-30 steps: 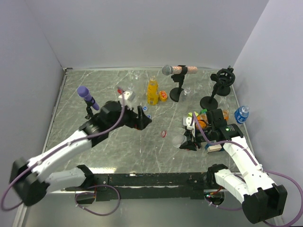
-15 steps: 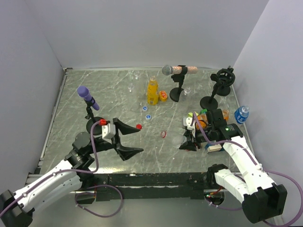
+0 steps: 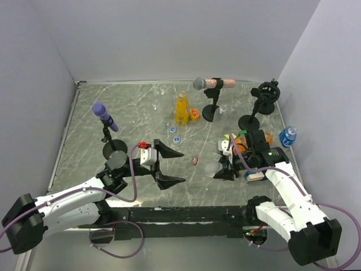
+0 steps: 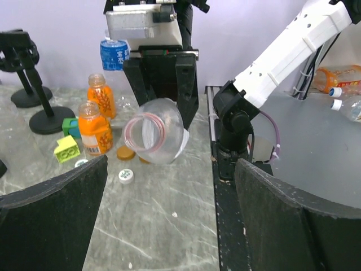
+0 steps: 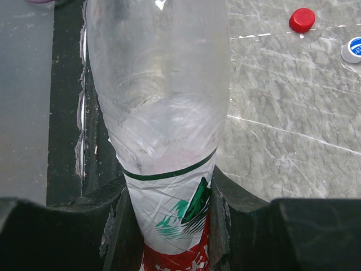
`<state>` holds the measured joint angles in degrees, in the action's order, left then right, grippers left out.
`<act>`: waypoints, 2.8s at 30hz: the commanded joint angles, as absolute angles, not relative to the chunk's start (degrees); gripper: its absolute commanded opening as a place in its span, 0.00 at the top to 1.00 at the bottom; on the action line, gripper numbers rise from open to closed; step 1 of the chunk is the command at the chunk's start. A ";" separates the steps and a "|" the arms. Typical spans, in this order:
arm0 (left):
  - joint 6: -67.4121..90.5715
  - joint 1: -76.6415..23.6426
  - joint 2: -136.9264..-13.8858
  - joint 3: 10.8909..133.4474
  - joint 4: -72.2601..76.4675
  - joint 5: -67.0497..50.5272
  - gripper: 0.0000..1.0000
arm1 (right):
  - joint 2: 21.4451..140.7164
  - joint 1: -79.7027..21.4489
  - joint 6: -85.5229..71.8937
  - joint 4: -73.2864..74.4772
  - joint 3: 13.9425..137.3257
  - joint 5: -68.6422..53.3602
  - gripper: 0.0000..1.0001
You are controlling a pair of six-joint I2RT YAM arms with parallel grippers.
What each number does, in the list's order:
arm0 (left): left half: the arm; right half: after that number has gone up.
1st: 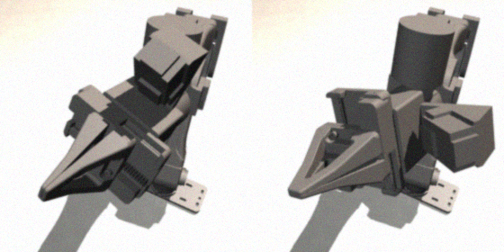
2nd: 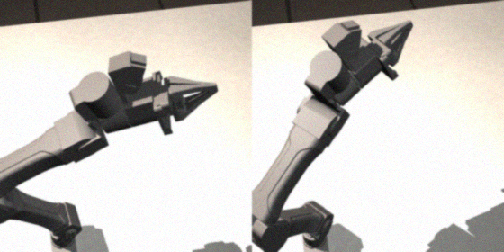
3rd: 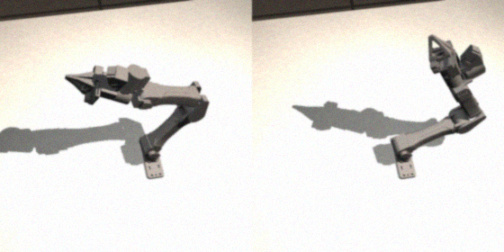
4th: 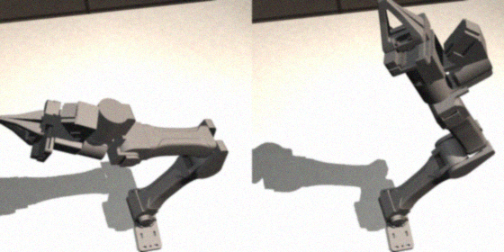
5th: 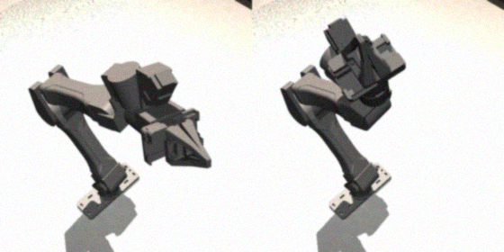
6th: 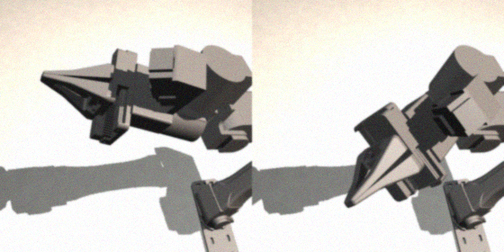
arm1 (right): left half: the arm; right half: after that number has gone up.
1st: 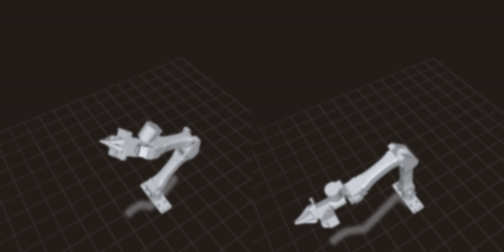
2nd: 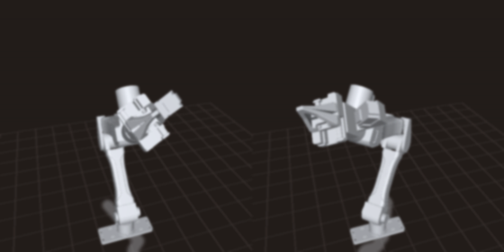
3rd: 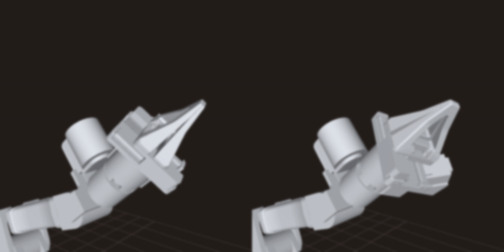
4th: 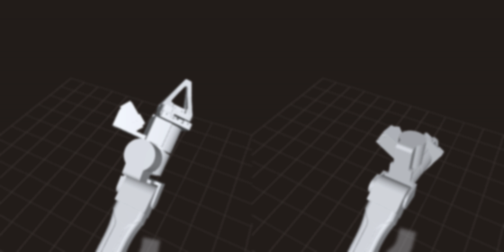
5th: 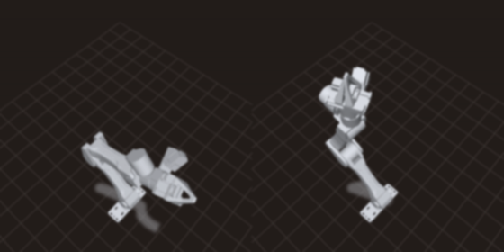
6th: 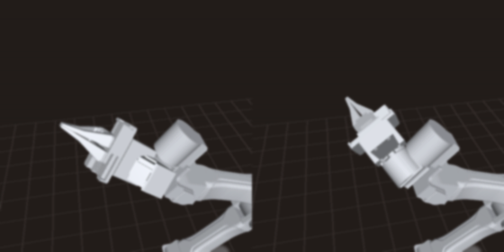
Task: Unscrew the bottle caps
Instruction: Pass from the right arm to the left, then place the bottle without the bottle cap at the center of the board.
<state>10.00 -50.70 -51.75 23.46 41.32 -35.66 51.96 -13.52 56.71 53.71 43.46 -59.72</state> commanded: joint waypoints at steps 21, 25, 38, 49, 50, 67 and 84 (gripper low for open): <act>10.11 -53.09 -66.71 33.57 48.96 -35.42 0.28 | 51.68 -13.71 58.71 54.32 43.95 -63.11 0.67; 10.28 -53.09 -66.88 33.84 48.34 -35.95 0.40 | 51.59 -13.62 58.80 54.32 43.95 -63.02 0.67; 9.31 -53.09 -63.38 35.07 39.21 -35.25 0.99 | 50.10 -13.62 56.26 52.65 43.51 -63.02 0.01; 7.12 -53.00 -47.91 40.59 5.06 -21.47 0.99 | 45.88 -10.99 51.33 48.34 43.24 -60.56 0.01; 7.21 -52.91 -47.12 42.69 0.14 -18.92 0.99 | 45.36 -10.73 51.07 47.90 43.07 -59.86 0.01; 7.74 -50.81 -55.54 66.70 -38.06 17.22 0.99 | 44.56 -9.58 49.57 45.18 41.57 -55.37 0.01; 4.31 -32.52 -72.06 75.50 -36.12 7.03 0.98 | 44.47 -9.67 49.92 45.35 41.31 -56.07 0.01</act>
